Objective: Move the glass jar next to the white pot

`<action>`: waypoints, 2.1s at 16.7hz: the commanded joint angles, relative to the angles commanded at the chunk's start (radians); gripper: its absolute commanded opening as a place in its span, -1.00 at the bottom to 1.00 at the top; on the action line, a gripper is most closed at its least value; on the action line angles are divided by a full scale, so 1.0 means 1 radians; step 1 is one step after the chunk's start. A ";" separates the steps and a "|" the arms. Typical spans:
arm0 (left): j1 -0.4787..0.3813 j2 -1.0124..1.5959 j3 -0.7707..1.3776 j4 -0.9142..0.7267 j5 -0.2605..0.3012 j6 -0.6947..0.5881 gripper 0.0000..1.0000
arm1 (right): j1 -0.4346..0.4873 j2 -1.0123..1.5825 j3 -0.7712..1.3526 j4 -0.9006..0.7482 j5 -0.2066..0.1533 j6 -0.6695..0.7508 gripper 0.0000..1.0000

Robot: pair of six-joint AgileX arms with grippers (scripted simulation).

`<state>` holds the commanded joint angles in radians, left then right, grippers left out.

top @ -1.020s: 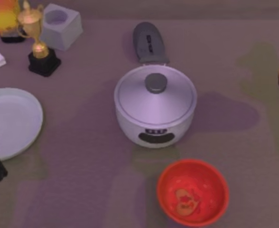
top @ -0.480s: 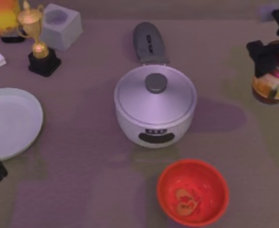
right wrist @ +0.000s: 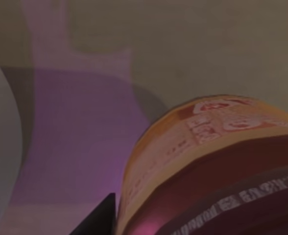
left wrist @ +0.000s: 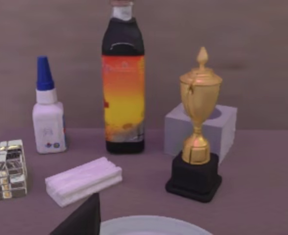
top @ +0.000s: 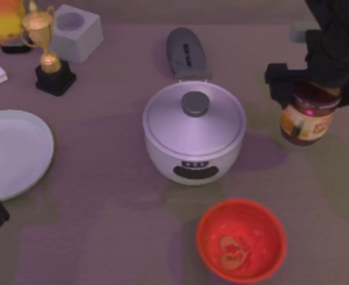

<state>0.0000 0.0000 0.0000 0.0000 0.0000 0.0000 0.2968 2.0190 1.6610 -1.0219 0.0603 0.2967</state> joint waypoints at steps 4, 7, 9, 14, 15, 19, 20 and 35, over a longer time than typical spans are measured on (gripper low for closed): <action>0.000 0.000 0.000 0.000 0.000 0.000 1.00 | 0.004 -0.001 -0.003 0.003 0.002 0.008 -1.00; 0.000 0.000 0.000 0.000 0.000 0.000 1.00 | 0.000 0.005 -0.013 0.019 -0.001 0.008 -1.00; 0.000 0.000 0.000 0.000 0.000 0.000 1.00 | 0.001 0.022 -0.045 0.067 -0.002 0.007 -1.00; 0.000 0.000 0.000 0.000 0.000 0.000 1.00 | 0.002 0.060 -0.113 0.175 0.003 0.007 -1.00; 0.000 0.000 0.000 0.000 0.000 0.000 1.00 | 0.002 0.060 -0.113 0.175 0.003 0.007 -1.00; 0.000 0.000 0.000 0.000 0.000 0.000 1.00 | 0.002 0.060 -0.113 0.175 0.003 0.007 -0.70; 0.000 0.000 0.000 0.000 0.000 0.000 1.00 | 0.002 0.060 -0.113 0.175 0.003 0.007 -0.55; 0.000 0.000 0.000 0.000 0.000 0.000 1.00 | 0.002 0.060 -0.113 0.175 0.003 0.007 1.00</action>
<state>0.0000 0.0000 0.0000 0.0000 0.0000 0.0000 0.2991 2.0789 1.5476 -0.8473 0.0629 0.3039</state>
